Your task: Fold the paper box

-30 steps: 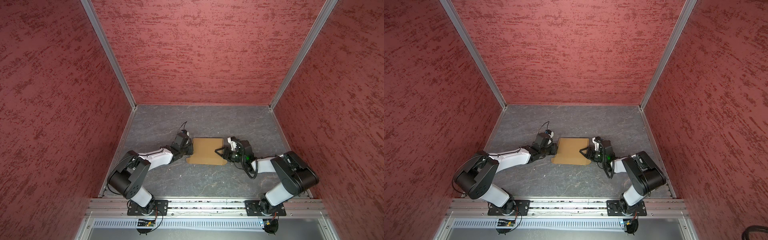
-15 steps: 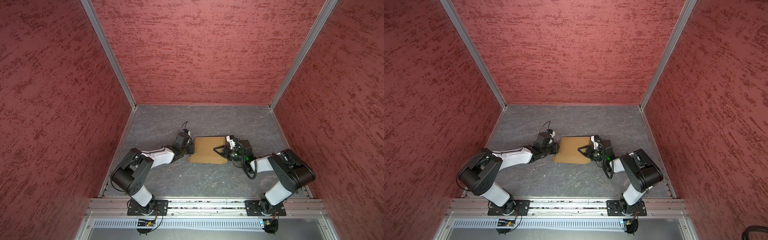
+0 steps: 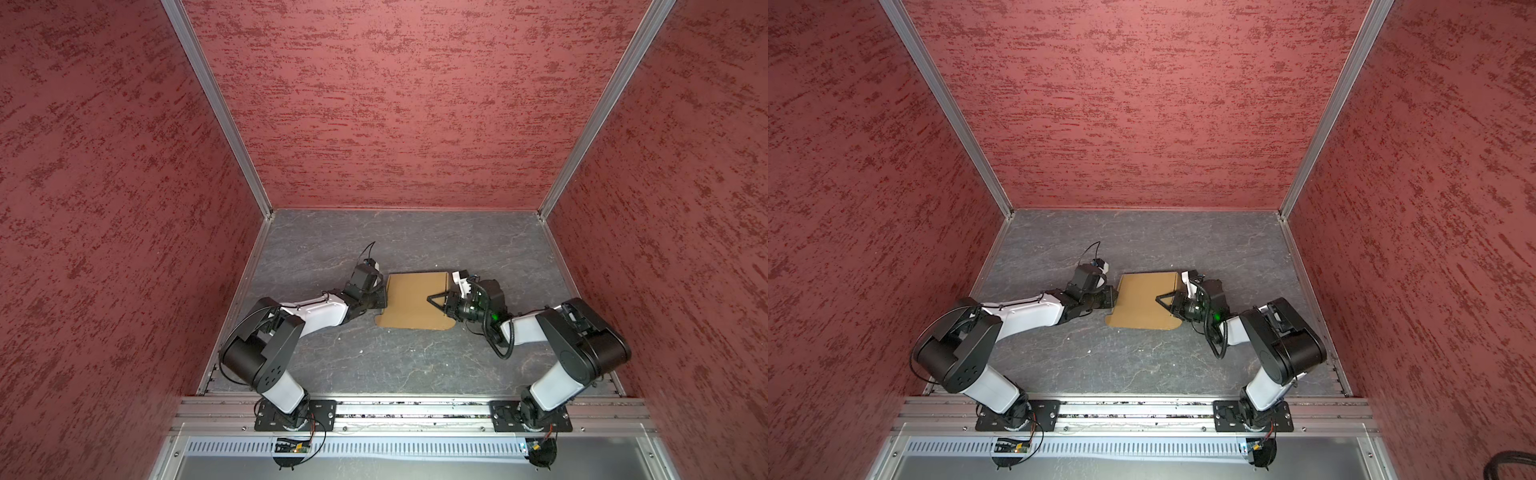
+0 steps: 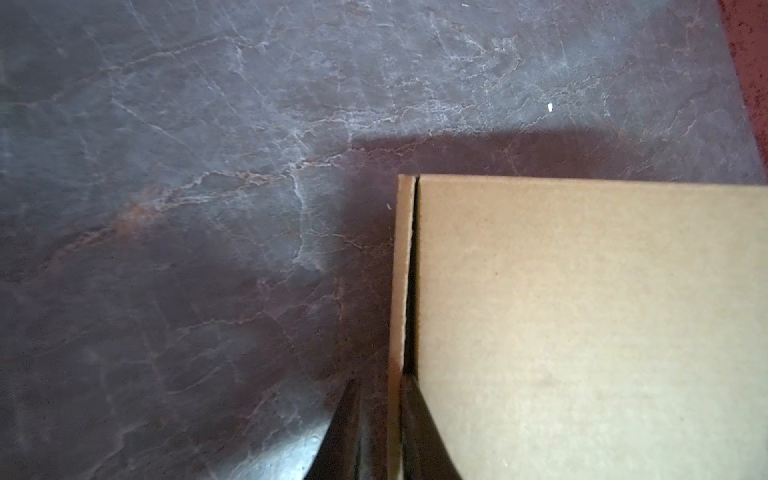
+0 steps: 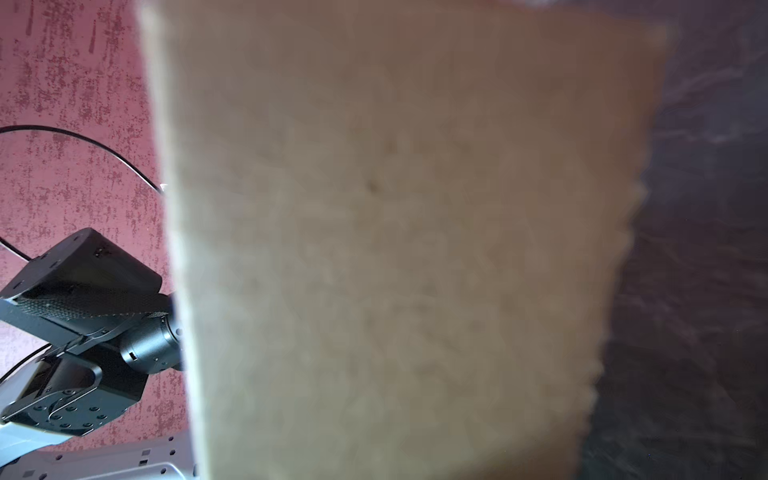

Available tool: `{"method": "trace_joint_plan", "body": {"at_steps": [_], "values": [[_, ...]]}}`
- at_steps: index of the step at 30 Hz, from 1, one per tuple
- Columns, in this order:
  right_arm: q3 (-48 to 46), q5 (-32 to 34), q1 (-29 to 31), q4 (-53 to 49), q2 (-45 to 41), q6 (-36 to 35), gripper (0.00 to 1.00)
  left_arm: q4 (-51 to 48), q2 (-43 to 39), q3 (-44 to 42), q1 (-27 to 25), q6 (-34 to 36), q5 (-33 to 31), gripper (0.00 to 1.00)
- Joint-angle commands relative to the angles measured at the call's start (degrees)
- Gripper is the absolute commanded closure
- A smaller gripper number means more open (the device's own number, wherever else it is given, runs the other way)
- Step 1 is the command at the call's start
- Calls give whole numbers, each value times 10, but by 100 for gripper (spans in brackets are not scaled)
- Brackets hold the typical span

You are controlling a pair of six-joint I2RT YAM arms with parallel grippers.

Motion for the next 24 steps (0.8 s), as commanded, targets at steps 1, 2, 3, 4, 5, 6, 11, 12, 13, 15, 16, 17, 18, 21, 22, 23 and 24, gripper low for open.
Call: {"method": "trace_joint_plan", "body": {"at_steps": [1, 2, 3, 4, 5, 6, 11, 12, 13, 15, 16, 17, 18, 21, 22, 23, 24], "values": [[9, 7, 2, 12, -6, -10, 59, -41, -17, 5, 5, 2, 5, 77], [10, 7, 2, 12, -6, -11, 59, -43, -21, 7, 7, 2, 5, 76], [10, 7, 2, 13, -6, -12, 60, -46, -26, 9, 9, 3, 5, 75], [10, 7, 2, 15, -6, -11, 60, -49, -31, 9, 10, 4, 6, 73], [10, 7, 2, 15, -6, -11, 61, -52, -35, 12, 13, 4, 7, 72], [10, 7, 2, 16, -6, -10, 61, -56, -40, 13, 15, 5, 7, 70], [13, 5, 1, 24, -4, -7, 62, -77, -74, 19, 29, 9, 11, 64], [15, 3, 1, 26, -3, -6, 62, -83, -85, 18, 34, 10, 13, 61], [16, 1, 0, 28, -3, -6, 62, -87, -95, 16, 40, 11, 16, 59], [20, -4, -1, 31, -3, -4, 63, -94, -121, 11, 59, 13, 36, 54], [22, -7, -2, 31, -3, -2, 63, -94, -131, 7, 69, 14, 49, 51], [24, -10, -2, 31, -4, -1, 63, -94, -143, 2, 82, 14, 69, 46], [27, -14, -3, 30, -6, -1, 63, -90, -156, -5, 98, 14, 94, 41], [36, -27, -5, 22, -14, -2, 64, -62, -180, -29, 142, 13, 183, 22], [39, -31, -6, 15, -19, -4, 64, -52, -185, -37, 154, 12, 206, 19], [43, -36, -6, 5, -25, -7, 64, -40, -190, -45, 166, 8, 231, 17], [48, -39, -7, -10, -35, -13, 64, -25, -192, -54, 179, 3, 259, 15]]}}
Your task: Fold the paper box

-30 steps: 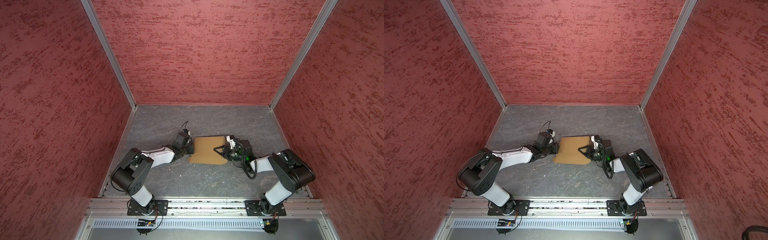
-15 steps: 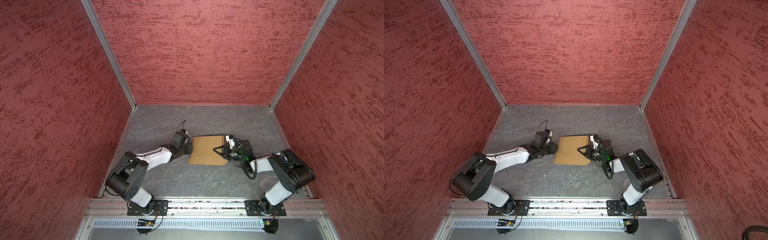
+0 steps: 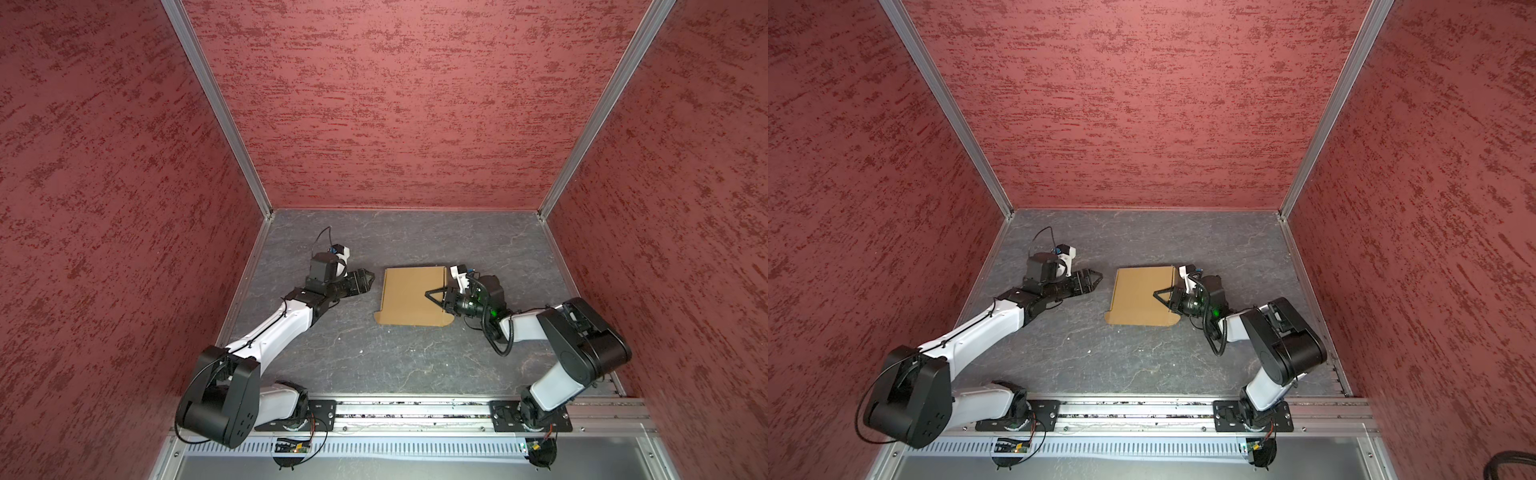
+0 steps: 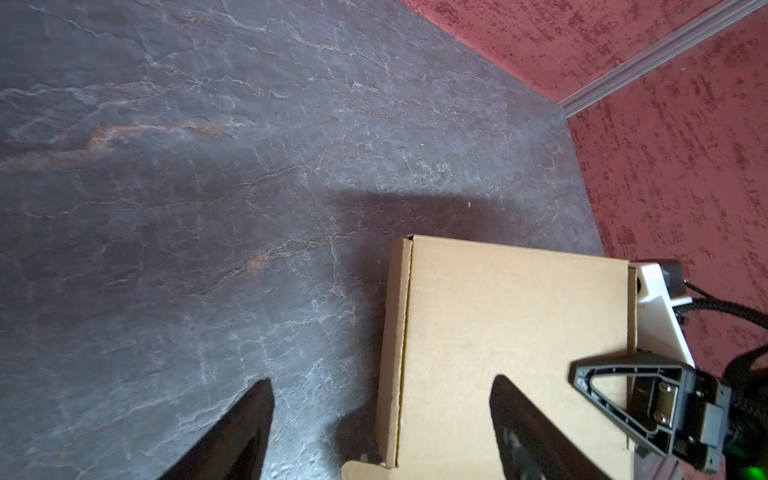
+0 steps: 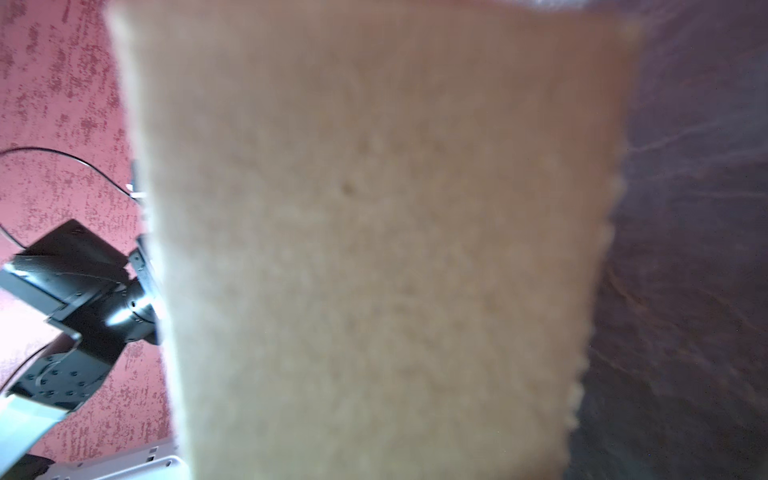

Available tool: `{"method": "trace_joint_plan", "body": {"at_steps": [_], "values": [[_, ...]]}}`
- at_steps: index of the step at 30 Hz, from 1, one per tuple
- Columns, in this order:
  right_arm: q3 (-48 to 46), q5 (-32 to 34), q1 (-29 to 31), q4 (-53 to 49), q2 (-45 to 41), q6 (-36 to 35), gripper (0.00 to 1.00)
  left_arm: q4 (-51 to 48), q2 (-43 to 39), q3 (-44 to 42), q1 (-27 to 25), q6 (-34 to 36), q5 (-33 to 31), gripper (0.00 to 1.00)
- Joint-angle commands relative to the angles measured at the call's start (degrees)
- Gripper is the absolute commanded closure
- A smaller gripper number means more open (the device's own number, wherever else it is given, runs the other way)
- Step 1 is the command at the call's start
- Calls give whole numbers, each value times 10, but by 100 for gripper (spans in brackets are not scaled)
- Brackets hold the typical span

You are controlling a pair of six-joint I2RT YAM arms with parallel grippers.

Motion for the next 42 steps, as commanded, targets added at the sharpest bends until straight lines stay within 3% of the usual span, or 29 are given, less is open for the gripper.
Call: {"method": "trace_joint_plan", "body": {"at_steps": [1, 7, 16, 29, 42], "values": [[27, -21, -4, -27, -38, -17, 64, 46, -8, -31, 34, -9, 129, 14], [70, -39, -11, -142, -98, -59, 64, 154, 1, -58, 64, -49, 233, 0], [131, -81, -18, -219, -155, -75, 64, 335, 24, -68, 59, -101, 326, 0], [147, -117, -19, -209, -176, -60, 64, 491, 75, -58, 38, -180, 373, 5], [151, -134, -19, -157, -172, -28, 65, 541, 91, -51, 4, -210, 379, 17]]}}
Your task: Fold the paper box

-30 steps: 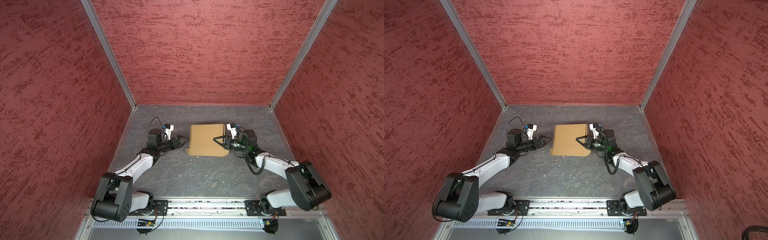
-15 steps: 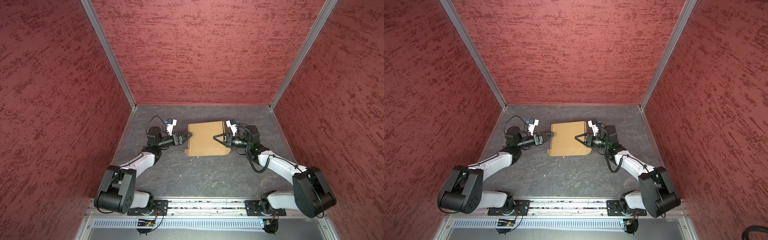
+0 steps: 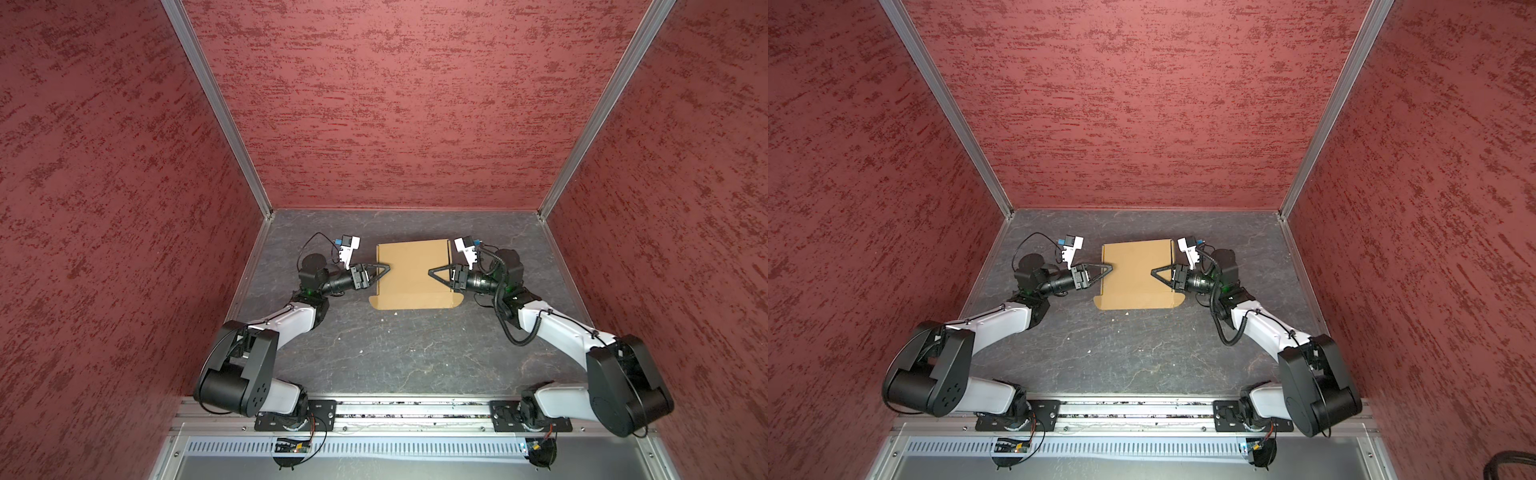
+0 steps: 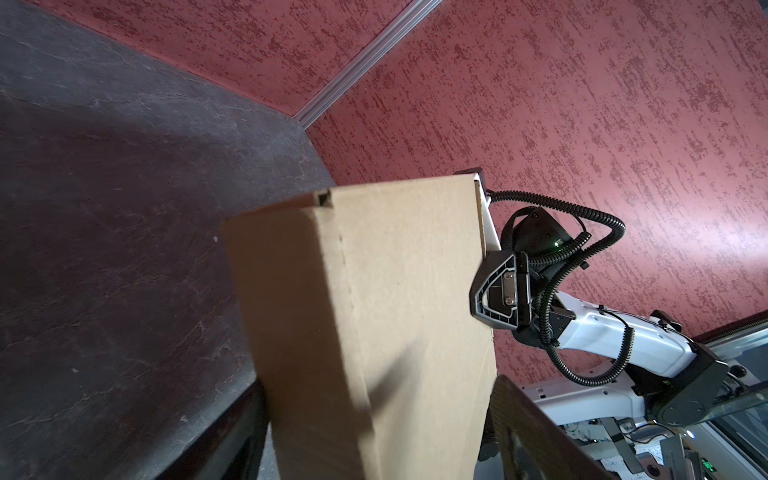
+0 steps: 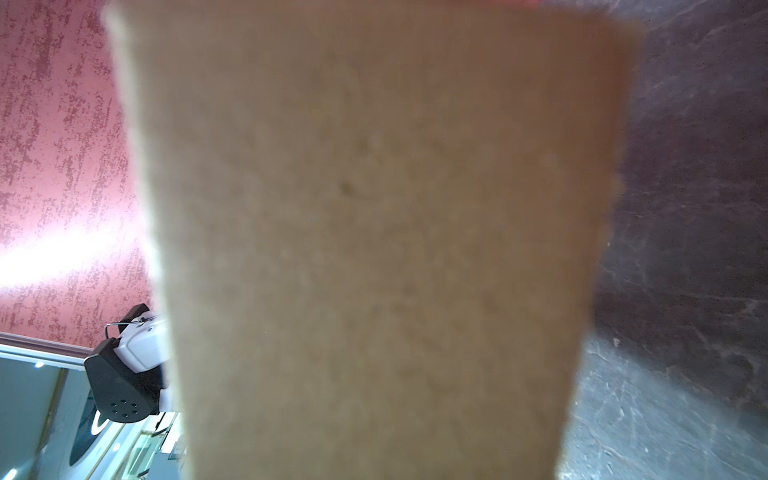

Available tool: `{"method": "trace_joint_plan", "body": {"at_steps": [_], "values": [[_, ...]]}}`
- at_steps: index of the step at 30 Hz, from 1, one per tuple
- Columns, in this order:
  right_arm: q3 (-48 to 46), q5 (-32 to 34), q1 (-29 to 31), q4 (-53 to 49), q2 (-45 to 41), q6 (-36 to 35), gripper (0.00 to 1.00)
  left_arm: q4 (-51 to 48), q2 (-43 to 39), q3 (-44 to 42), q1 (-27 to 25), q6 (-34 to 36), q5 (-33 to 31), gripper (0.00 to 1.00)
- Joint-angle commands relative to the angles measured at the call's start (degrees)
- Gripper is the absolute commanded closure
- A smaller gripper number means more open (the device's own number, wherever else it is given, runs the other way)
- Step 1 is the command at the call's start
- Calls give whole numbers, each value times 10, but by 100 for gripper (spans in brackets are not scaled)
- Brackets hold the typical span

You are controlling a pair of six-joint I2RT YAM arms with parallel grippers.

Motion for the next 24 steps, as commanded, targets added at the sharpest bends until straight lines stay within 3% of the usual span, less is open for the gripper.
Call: {"method": "trace_joint_plan", "body": {"at_steps": [1, 11, 24], "values": [[22, -17, 3, 40, -8, 15, 65, 44, 2, 12, -18, -12, 23, 17], [22, -14, 3, 35, -22, 13, 65, 45, 11, 13, -16, -19, 21, 16], [44, -22, 3, 55, 4, 22, 65, 83, 29, 37, -46, -39, 47, 36]]}}
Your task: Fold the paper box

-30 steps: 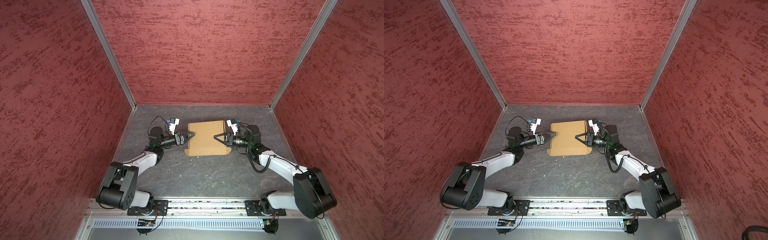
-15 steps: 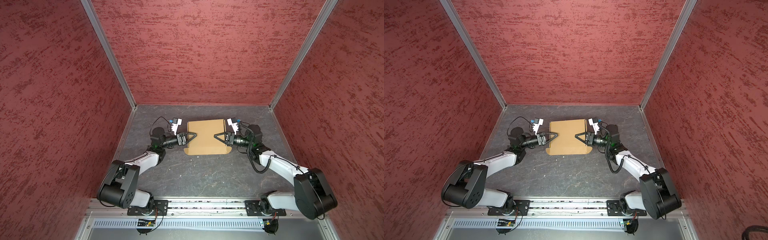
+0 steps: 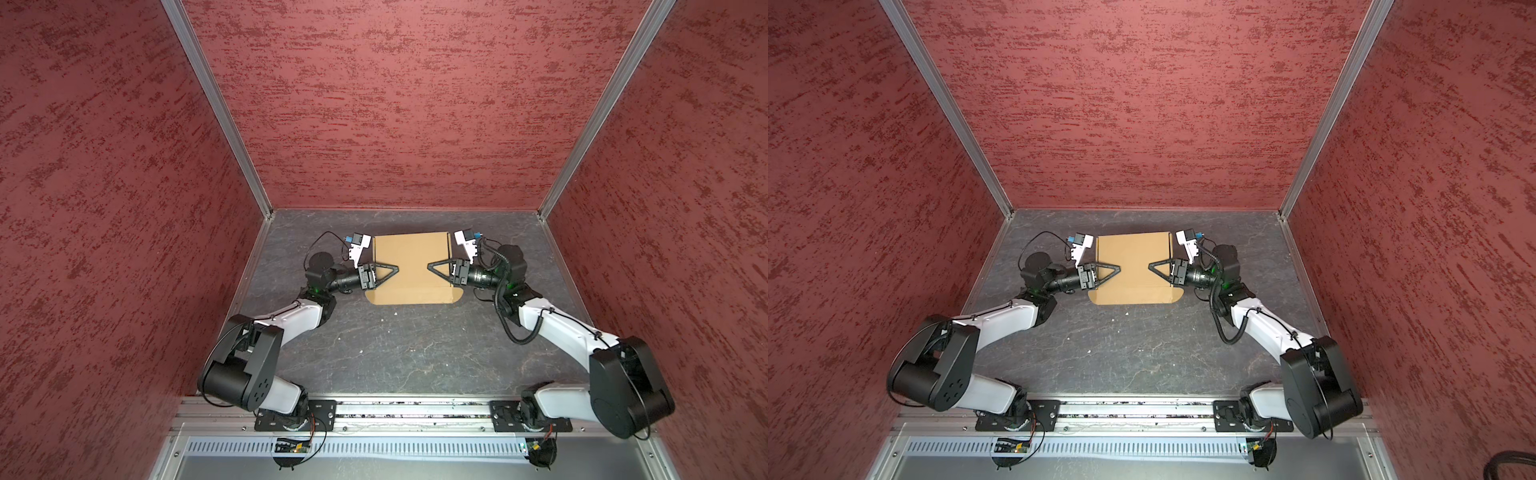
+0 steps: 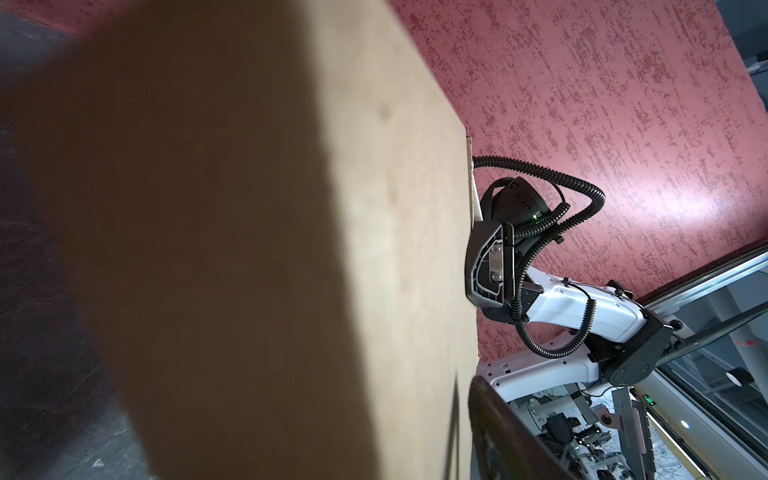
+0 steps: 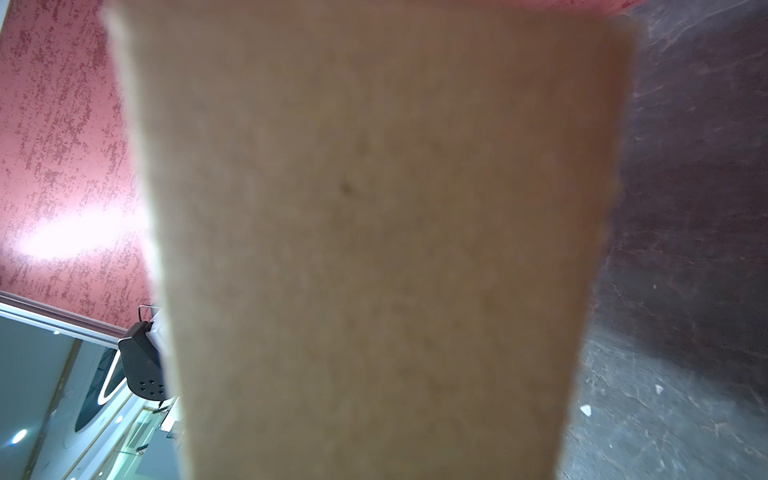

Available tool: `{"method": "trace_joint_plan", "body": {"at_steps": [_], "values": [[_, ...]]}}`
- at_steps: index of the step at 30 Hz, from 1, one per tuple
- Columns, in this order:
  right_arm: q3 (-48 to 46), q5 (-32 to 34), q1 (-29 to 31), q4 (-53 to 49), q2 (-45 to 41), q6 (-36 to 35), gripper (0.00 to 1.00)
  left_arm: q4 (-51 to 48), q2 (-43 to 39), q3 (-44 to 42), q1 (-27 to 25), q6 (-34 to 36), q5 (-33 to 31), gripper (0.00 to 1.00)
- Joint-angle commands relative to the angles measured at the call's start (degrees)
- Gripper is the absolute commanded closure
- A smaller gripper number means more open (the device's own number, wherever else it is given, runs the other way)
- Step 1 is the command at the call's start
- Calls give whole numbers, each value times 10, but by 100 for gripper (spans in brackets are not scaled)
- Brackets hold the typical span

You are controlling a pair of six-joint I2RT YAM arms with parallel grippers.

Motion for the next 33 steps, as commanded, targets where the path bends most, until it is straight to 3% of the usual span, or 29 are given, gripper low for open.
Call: {"method": "trace_joint_plan", "body": {"at_steps": [1, 5, 14, 25, 33], "values": [[17, -10, 2, 29, 8, 8, 65, 36, 8, 13, -9, -5, 20, 38], [19, -15, 2, 30, 11, 8, 66, 73, 18, 16, -10, -26, 30, 44], [46, -32, -2, -32, 15, -38, 66, 168, 48, 20, -12, -97, 51, 44], [56, -65, -24, -30, 14, -40, 66, 165, 32, 28, -22, -110, 65, 44], [55, -96, -39, 3, 22, -14, 66, 135, 5, 35, -30, -99, 72, 37]]}}
